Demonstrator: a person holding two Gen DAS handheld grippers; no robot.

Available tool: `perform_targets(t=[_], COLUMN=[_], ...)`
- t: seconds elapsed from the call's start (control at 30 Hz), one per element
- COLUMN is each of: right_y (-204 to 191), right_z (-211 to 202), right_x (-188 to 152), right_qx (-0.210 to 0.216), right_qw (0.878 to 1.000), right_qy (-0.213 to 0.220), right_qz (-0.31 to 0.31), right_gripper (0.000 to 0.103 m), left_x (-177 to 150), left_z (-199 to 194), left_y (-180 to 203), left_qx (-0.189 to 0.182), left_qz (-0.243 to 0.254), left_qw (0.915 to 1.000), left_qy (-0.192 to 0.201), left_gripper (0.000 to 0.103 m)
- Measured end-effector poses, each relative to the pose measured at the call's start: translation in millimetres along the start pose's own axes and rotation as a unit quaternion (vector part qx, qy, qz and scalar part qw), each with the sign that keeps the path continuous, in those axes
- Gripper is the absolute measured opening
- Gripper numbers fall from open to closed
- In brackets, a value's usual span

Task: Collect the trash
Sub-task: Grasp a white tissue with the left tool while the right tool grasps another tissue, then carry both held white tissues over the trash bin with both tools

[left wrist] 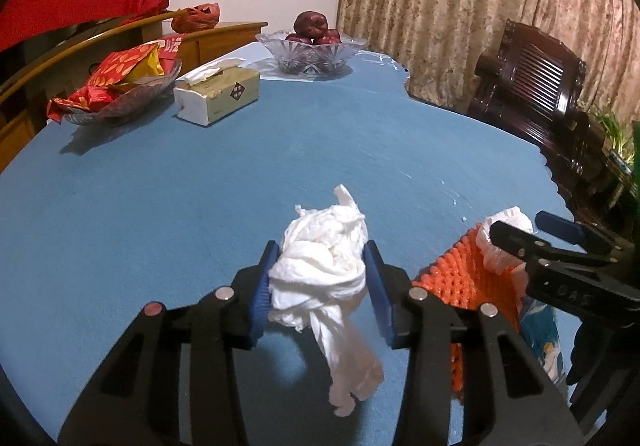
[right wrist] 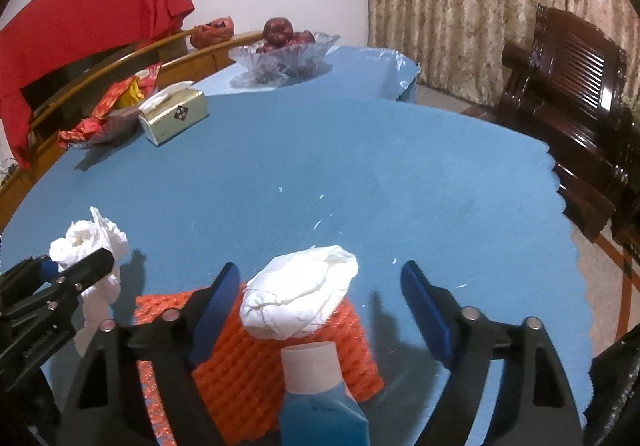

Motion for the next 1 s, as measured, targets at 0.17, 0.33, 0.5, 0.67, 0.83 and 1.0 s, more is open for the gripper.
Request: perform_targets(t=[0.17,0.33,0.5,0.67,0.83,1.0], right_y=[-4.7,-11.6,-9.9,-8.6,-3.4,11.8], right_z=[4.0,2.0,-9.4,-27.7,-51.0,-83.0], right_x=[-5.5,-3.1,4.9,21.6,33.9,37.4], right_qx=[0.018,0.041,0.051,0.051,0.047,0.04], right_qw=[1.0,0.999,0.999,0.998,0.998,0.996], right_qy=[-0.014,-0.015,0.003,0.031,0.052,0.074], right_qz=[-0.004,-0.006,0.0,0.0,0.004,0.015], right_gripper=[0.061,0.044,0.041,0.041,0.041,0.04], left_x=[1.4,4.1,10.0,20.2,29.2,37.0], left_z=[-0.8,-4.0,-9.4,-19.1,-31.0,-48.2], left_y=[-0.7,1.1,5.0,14.8,30.8,55.9], left_qx=[-0.001,-0.002,-0.003,-0.008,-0.02,-0.043], left_qz=[0.0,0.0,0.003,0.01,0.018,0.026], left_qw=[1.0,1.0,0.9999,0.9997,0.999,0.9975], left_qy=[0.0,0.004,0.011,0.022,0.035,0.049], left_gripper=[0.041,0.041,0.041,0.041,0.04,0.04])
Point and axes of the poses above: each gripper's, at about its wrist camera, not at the fingertips, and z roughly the way its jaws point, y to its right, x to its top, the point moved 8 cm from there along z, roughly the way its jaws point, and after that the axes turned 6 degrees about y, right-handed, at the moved point
